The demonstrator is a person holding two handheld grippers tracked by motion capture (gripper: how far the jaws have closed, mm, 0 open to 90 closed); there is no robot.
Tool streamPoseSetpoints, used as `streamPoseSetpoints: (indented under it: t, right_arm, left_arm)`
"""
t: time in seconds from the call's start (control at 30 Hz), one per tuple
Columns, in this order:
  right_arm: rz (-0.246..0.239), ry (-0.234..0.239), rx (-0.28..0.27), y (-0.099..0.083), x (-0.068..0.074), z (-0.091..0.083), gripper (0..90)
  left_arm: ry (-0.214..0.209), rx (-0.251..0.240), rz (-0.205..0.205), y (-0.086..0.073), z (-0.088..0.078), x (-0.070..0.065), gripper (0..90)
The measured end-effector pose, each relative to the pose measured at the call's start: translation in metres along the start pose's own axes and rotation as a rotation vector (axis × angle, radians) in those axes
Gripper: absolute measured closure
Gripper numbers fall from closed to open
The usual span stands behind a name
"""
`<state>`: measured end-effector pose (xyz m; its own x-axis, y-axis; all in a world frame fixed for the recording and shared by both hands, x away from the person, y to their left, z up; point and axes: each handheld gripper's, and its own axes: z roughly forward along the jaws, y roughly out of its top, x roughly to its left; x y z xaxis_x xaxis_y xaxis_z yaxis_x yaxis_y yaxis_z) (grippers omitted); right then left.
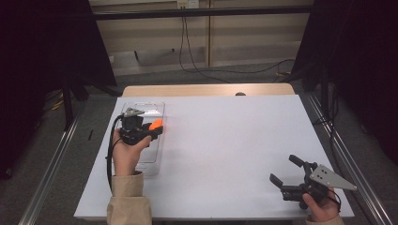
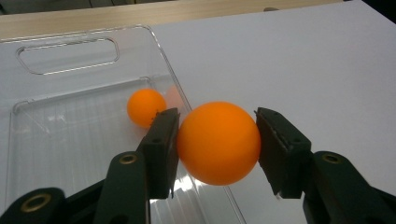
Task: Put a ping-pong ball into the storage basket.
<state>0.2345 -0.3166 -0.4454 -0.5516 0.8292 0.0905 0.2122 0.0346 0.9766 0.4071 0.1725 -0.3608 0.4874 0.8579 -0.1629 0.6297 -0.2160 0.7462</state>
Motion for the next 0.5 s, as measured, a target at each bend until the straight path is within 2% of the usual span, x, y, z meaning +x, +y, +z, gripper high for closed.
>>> streamPoseSetpoints:
  t: [0.37, 0.5]
  right_arm:
    - [0.003, 0.0, 0.0, 0.0, -0.0002, -0.0003, 0.7]
    - [0.002, 0.001, 0.0, -0.0001, -0.0002, -0.0001, 0.7]
  left_arm:
    - [0.014, -0.012, -0.017, -0.0023, -0.0029, 0.0056, 51.0]
    - [0.022, -0.007, -0.008, -0.0027, -0.0038, 0.0072, 51.0]
